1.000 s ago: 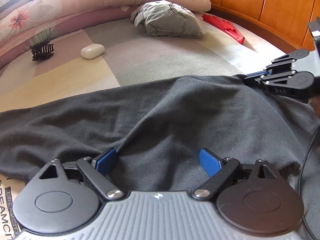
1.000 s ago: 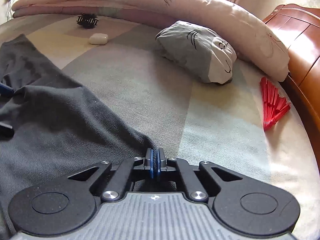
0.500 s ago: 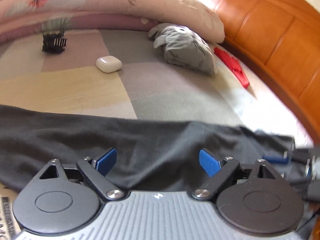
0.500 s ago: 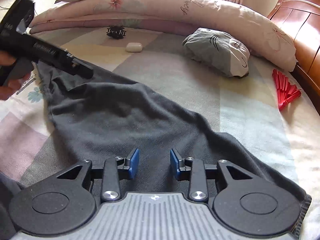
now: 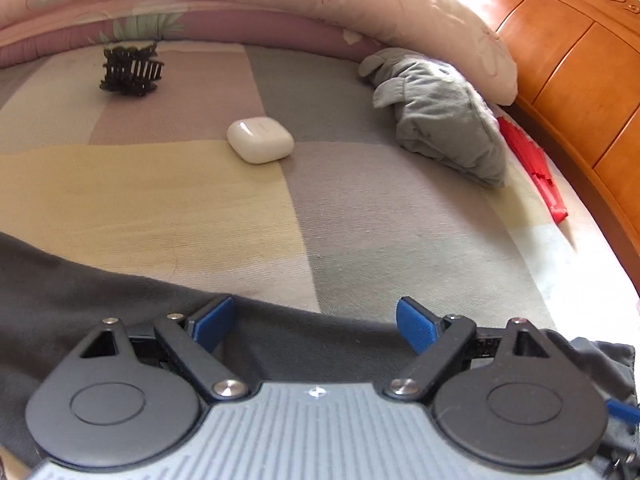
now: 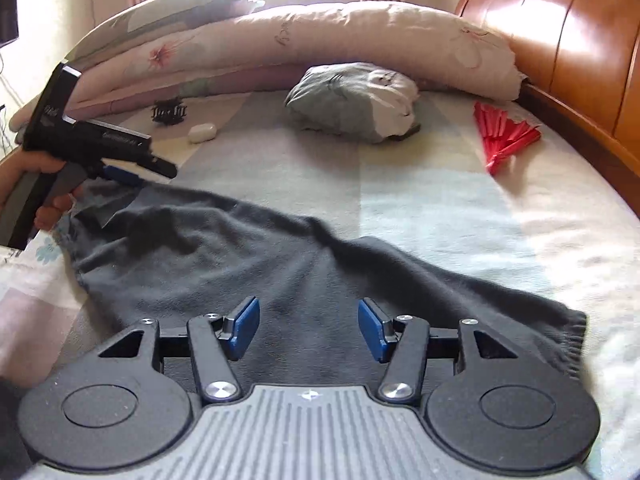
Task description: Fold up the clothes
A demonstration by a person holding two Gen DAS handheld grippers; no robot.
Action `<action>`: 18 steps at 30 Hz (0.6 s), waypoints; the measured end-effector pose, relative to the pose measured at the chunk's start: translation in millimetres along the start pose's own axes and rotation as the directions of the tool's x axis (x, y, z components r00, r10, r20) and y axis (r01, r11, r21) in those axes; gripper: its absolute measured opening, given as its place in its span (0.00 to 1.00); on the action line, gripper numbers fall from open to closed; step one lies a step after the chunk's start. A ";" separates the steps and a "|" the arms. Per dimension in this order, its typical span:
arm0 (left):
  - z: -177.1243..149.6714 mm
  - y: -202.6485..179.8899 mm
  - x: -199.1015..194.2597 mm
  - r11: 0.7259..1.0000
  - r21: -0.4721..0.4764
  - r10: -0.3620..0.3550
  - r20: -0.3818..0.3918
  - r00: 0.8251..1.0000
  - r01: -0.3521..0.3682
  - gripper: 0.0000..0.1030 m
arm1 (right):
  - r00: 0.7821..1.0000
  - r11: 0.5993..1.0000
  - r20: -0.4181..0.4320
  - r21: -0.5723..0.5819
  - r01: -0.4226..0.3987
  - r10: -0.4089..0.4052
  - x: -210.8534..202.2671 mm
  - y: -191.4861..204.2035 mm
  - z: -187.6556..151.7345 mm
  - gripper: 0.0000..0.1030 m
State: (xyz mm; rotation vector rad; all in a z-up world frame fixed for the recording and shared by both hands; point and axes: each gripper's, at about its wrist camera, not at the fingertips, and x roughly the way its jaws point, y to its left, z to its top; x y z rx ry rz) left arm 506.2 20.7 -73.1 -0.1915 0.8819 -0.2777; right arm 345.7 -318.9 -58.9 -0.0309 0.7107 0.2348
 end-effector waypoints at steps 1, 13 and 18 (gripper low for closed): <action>-3.1 -5.1 -7.7 1.000 0.012 -0.014 0.009 1.000 0.014 0.85 | 1.000 1.000 0.013 0.002 0.025 -0.025 -5.5 -10.2 2.4 0.59; -102.4 -93.7 -32.4 0.923 0.333 -0.151 -0.151 0.977 0.194 0.87 | 0.974 0.983 -0.133 -0.025 0.182 -0.184 30.9 -137.2 3.4 0.57; -103.4 -96.9 -32.8 0.921 0.352 -0.118 -0.158 0.980 0.168 0.87 | 0.971 0.975 -0.088 -0.023 0.221 -0.222 26.5 -130.1 -6.7 0.20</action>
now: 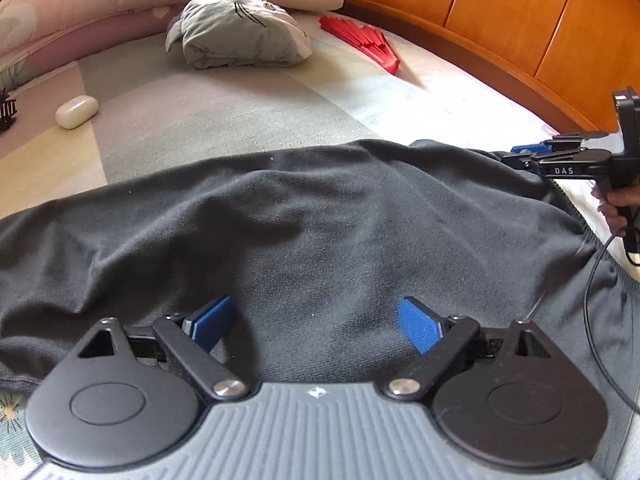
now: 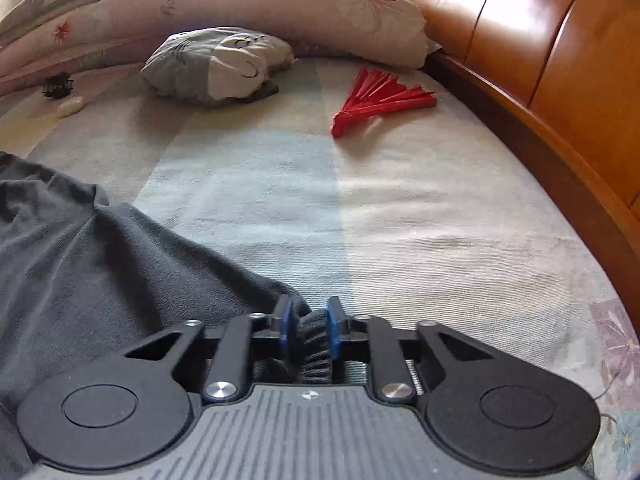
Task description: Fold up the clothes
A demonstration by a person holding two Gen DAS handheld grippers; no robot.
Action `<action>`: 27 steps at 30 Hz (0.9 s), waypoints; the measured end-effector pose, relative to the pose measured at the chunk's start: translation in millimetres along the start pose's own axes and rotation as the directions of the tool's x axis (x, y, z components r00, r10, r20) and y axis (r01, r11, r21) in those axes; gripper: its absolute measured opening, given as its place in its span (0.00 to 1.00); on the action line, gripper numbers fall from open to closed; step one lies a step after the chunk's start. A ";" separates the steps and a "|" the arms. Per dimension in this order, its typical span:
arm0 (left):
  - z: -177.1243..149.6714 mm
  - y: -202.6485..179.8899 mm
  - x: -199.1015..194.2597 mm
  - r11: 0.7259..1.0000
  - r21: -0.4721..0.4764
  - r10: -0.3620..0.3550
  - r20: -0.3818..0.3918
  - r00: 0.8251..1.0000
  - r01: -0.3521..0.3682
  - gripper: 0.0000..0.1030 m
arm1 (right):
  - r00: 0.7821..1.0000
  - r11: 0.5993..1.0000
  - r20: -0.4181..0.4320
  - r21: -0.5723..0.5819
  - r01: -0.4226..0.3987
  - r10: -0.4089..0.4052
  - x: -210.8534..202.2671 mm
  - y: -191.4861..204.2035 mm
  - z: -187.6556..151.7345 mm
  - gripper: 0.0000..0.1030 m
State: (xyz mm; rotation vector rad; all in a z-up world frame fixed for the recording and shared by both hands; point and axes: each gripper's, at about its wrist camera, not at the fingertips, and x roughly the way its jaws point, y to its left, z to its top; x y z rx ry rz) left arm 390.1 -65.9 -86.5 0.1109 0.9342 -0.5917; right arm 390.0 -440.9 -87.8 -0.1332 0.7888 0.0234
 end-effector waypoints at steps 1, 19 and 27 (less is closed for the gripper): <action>0.5 1.0 -0.5 1.000 -0.009 -0.001 -0.004 1.000 0.001 0.87 | 1.000 1.000 0.002 0.016 0.026 -0.026 1.2 -2.6 0.6 0.20; 0.6 5.4 -2.0 0.996 -0.040 0.078 0.012 0.997 -0.077 0.87 | 0.989 0.977 -0.016 0.154 -0.146 0.150 -38.7 28.3 -13.7 0.45; 4.0 5.9 -14.2 0.983 -0.070 0.169 -0.010 0.986 -0.169 0.87 | 0.998 0.985 -0.002 0.157 -0.066 0.067 -64.2 18.8 -20.2 0.48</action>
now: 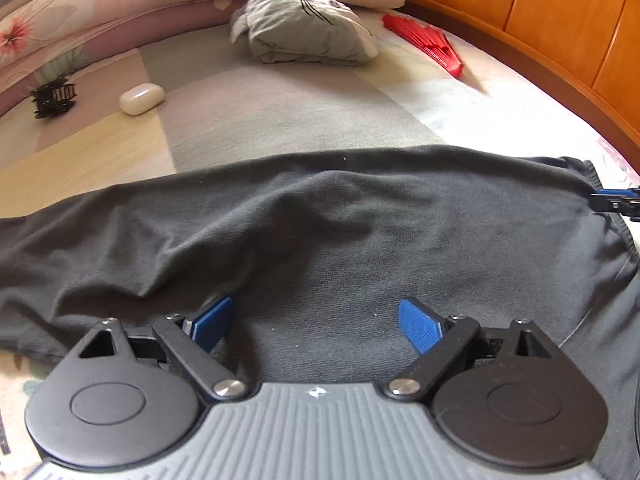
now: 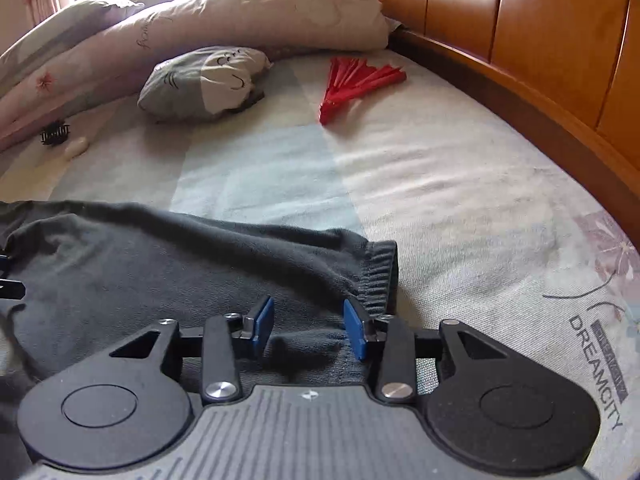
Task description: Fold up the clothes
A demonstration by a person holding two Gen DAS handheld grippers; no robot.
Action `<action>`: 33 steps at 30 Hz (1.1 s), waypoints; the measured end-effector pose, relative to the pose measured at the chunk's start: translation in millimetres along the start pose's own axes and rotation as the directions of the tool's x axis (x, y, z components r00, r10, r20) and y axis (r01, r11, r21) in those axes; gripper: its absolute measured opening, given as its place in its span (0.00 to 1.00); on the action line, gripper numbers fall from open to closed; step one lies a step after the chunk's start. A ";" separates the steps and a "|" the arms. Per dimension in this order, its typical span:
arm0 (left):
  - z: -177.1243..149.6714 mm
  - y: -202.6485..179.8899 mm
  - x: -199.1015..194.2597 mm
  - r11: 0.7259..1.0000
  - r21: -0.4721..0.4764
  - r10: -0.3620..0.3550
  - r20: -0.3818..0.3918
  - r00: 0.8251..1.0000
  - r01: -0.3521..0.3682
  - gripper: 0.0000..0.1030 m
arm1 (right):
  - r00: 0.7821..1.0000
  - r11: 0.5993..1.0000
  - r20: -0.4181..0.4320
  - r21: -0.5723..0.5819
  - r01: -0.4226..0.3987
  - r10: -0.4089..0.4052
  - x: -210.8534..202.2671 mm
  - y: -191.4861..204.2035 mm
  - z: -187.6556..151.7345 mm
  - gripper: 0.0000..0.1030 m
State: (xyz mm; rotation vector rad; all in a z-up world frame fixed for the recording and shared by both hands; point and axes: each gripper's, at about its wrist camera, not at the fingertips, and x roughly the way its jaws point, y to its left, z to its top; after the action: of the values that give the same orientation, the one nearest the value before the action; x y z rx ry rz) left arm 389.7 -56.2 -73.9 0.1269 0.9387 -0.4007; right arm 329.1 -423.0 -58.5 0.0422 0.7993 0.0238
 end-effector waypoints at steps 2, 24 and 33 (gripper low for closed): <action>-0.3 -10.2 -10.1 0.999 0.015 -0.031 0.021 0.999 0.031 0.87 | 0.998 0.997 0.017 -0.062 -0.054 0.055 -13.0 18.8 -3.6 0.54; 73.8 -129.3 -6.3 0.950 0.072 -0.303 -0.027 0.953 0.304 0.87 | 0.998 0.998 -0.005 -0.018 -0.059 0.059 -35.6 60.8 -100.7 0.94; 141.8 -186.2 94.1 0.899 -0.060 -0.437 -0.147 0.887 0.433 0.87 | 0.999 0.998 0.007 -0.047 -0.047 0.047 -36.1 68.5 -107.9 1.00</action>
State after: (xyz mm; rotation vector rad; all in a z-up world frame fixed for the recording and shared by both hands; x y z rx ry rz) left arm 474.2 -293.0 -53.7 -0.0815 1.1297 -0.8050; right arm 226.2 -352.8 -104.5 0.0165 0.7894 0.0869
